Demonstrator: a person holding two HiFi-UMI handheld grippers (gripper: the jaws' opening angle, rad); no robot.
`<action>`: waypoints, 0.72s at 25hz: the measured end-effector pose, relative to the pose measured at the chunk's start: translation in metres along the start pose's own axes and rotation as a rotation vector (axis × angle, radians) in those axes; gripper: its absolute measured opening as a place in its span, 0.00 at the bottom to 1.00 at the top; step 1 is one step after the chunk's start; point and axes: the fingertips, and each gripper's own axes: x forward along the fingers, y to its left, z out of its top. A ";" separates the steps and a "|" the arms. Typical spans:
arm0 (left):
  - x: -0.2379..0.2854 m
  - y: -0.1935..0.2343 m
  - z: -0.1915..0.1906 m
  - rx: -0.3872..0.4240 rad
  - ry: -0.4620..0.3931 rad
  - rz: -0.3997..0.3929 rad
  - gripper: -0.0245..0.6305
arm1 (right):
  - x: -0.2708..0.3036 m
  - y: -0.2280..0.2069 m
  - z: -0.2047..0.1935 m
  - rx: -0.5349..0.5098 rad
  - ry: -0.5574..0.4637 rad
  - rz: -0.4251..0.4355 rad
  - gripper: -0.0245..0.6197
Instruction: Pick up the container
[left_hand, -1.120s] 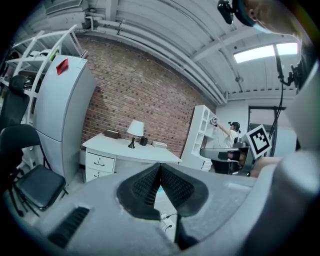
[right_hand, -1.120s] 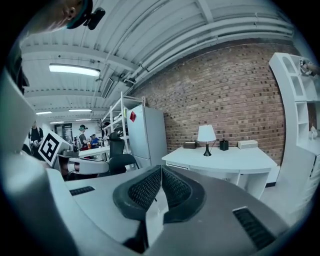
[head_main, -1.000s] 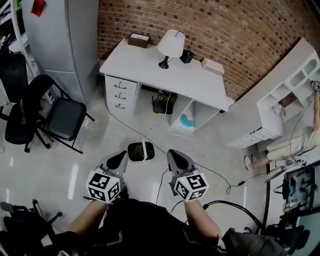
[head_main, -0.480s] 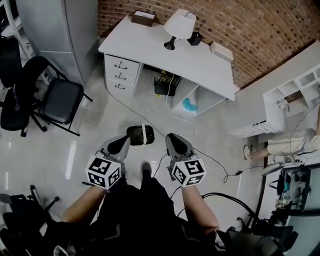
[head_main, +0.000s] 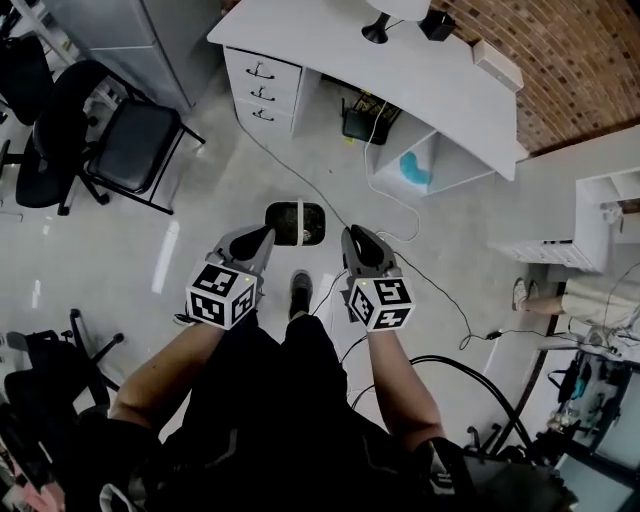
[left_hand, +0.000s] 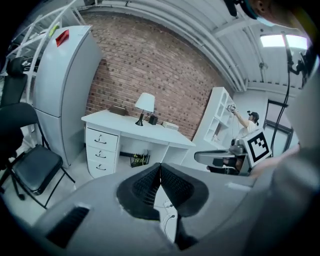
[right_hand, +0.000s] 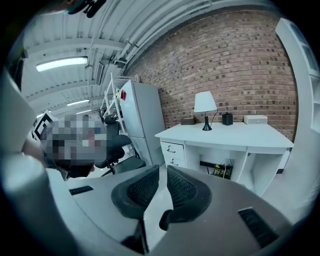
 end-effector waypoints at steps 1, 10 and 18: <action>0.012 0.000 -0.006 -0.014 0.012 0.006 0.05 | 0.005 -0.007 -0.006 0.000 0.010 0.014 0.05; 0.116 0.031 -0.064 -0.107 0.074 0.119 0.06 | 0.077 -0.058 -0.070 0.017 0.118 0.101 0.20; 0.197 0.071 -0.160 -0.196 0.224 0.150 0.23 | 0.130 -0.093 -0.152 0.014 0.235 0.102 0.21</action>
